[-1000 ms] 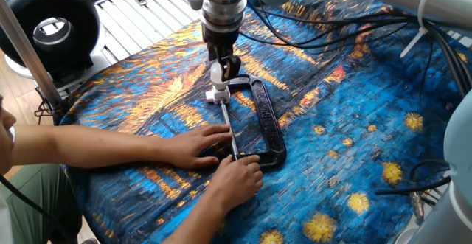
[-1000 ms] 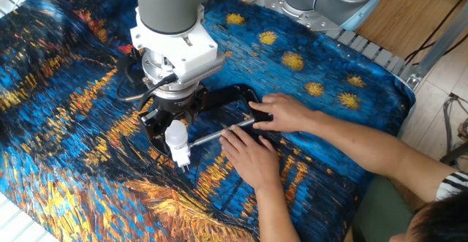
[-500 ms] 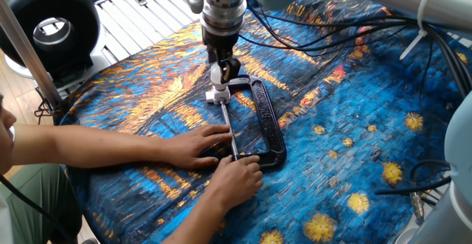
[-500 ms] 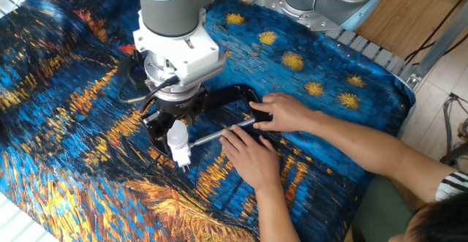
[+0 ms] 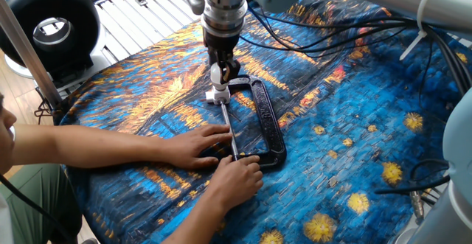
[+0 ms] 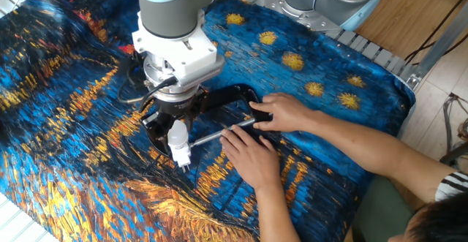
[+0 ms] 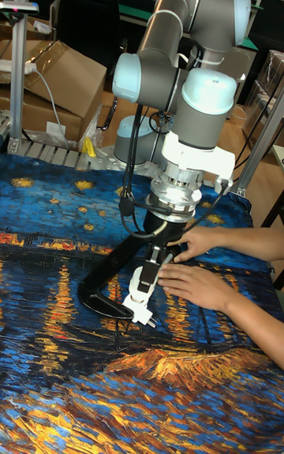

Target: Install the light bulb by rotating it

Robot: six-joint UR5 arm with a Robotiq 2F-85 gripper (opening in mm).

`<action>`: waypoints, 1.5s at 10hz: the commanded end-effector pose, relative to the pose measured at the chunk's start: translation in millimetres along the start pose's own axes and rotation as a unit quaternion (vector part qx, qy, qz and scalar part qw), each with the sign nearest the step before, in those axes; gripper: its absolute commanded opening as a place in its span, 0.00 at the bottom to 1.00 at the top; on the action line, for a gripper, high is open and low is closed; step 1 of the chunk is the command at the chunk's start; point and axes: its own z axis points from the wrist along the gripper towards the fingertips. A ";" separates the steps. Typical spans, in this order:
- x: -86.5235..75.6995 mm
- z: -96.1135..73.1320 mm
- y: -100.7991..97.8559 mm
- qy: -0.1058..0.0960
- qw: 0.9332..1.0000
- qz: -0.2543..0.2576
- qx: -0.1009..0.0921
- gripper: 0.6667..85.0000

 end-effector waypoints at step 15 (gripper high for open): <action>5.0 -2.8 -24.0 -0.009 0.988 0.146 0.047 0.06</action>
